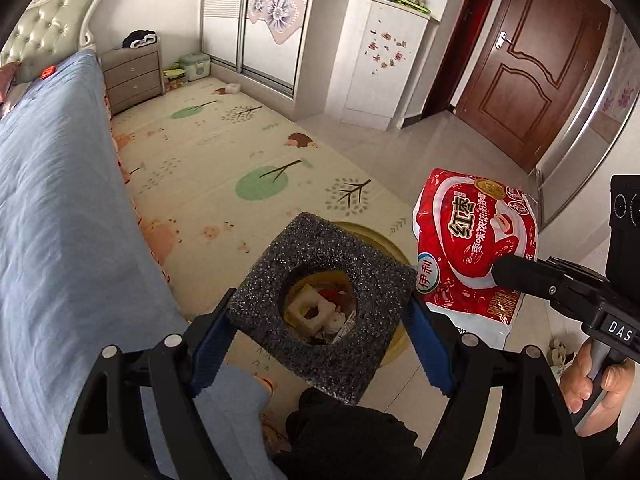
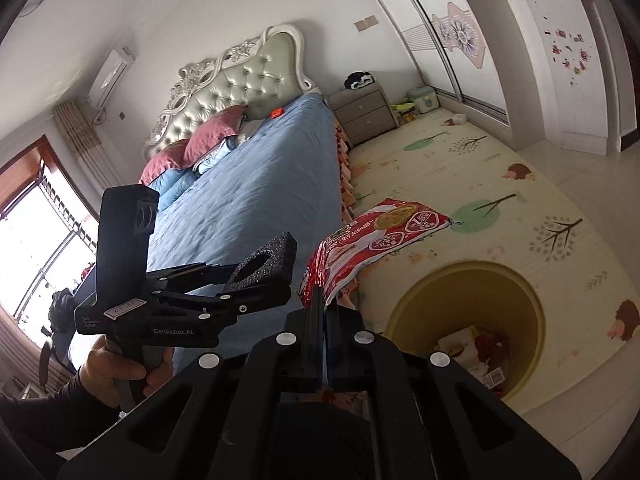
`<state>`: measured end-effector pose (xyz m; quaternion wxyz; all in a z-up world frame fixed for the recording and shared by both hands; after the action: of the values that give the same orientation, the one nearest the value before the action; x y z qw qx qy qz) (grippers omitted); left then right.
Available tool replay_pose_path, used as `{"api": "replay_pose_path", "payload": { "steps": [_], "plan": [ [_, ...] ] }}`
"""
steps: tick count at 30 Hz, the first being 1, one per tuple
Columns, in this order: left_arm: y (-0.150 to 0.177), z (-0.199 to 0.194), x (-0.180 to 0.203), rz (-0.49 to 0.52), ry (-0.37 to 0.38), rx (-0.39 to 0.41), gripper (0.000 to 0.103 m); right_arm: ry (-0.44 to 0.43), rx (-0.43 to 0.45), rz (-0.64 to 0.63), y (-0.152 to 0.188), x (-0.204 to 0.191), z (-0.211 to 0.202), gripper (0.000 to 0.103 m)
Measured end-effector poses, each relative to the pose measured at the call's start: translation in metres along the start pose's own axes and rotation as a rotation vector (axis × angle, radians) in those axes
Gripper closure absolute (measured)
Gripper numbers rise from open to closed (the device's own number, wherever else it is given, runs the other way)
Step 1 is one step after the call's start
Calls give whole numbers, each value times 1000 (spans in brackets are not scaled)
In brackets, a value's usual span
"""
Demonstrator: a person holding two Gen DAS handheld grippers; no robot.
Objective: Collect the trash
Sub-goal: 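Carry the black foam and red bag over the yellow bin and open both tools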
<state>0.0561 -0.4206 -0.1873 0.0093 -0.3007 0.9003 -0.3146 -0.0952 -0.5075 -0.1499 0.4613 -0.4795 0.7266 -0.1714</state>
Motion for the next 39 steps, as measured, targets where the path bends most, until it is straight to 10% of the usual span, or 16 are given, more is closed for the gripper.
{"api": "replay_pose_path", "payload": {
  "steps": [18,19,21,23,39],
  "plan": [
    [-25,101,33,60,54,-172,21,166,-68,66,10,107,30,96],
    [-26,103,33,63,55,-171,19,171,-73,72,10,111,34,90],
    [-25,109,30,62,31,-181,4,199,-79,94,10,119,38,42],
    [-21,114,26,51,32,-202,4,234,-67,95,10,126,39,35],
    [-13,94,42,121,31,-175,4,222,-61,139,22,117,21,35]
  ]
}}
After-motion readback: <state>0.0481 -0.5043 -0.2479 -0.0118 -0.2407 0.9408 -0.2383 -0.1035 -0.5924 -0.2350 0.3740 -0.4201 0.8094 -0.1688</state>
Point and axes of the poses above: each gripper's, at about its wrist camera, not at the fingertips, and z roughly the way its jaws point, x to its right, y to its underside, the point moved 6 cm from there along z, roughly the way its jaws point, and after that the axes turned 1 degree about -z, right-handed, at the moved point
